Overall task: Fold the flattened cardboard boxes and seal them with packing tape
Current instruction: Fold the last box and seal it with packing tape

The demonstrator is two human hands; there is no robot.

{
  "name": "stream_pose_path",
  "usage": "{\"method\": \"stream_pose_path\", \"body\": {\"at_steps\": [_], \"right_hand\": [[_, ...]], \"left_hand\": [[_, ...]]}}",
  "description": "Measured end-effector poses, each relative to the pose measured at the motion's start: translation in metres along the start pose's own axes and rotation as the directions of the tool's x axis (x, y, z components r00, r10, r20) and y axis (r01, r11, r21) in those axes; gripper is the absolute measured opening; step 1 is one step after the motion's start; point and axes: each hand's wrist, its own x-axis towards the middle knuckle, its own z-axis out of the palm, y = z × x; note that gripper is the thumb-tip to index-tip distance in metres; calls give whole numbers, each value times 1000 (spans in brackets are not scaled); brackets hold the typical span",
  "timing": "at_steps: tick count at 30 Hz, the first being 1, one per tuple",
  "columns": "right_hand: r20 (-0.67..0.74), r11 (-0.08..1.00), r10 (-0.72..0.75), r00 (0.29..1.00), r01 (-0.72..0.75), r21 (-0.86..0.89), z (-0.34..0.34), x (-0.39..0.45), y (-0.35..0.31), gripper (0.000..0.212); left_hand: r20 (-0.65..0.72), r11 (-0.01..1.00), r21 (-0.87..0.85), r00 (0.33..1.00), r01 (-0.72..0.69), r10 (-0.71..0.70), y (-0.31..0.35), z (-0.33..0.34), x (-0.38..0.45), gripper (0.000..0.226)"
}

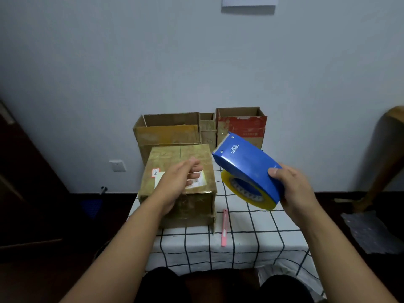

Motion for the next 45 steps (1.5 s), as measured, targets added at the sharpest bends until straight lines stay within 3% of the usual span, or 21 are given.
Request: {"method": "stream_pose_path", "body": {"at_steps": [4,9,14,18,23,30,37,45], "right_hand": [[39,1000,-7,999,9,-28,25,14,-14,61],[139,999,8,990,-15,49,54,39,-34,14],[175,995,40,984,-54,80,97,63,-37,18],[188,992,90,978,-104,67,114,68,-28,23],[292,991,61,954,-22,-133,119,65,-25,51],[454,848,77,888,182,-498,114,74,-36,45],[542,824,122,831,220,-523,111,75,-25,54],[598,806,164,784,243,-540,113,81,-34,38]], "left_hand": [[147,987,-147,988,63,-41,8,-20,-2,39],[182,978,-210,983,5,34,4,-45,-4,32],[194,932,-361,980,30,44,-6,-64,-2,46],[92,917,-400,995,12,27,-14,-76,-3,69],[30,929,-368,999,-31,45,-21,-85,-5,70],[49,934,-356,998,-13,32,-27,-85,-8,76],[11,950,-309,999,-45,50,-28,-83,-14,86],[-31,966,-243,996,-89,84,-30,-81,-20,76]]}}
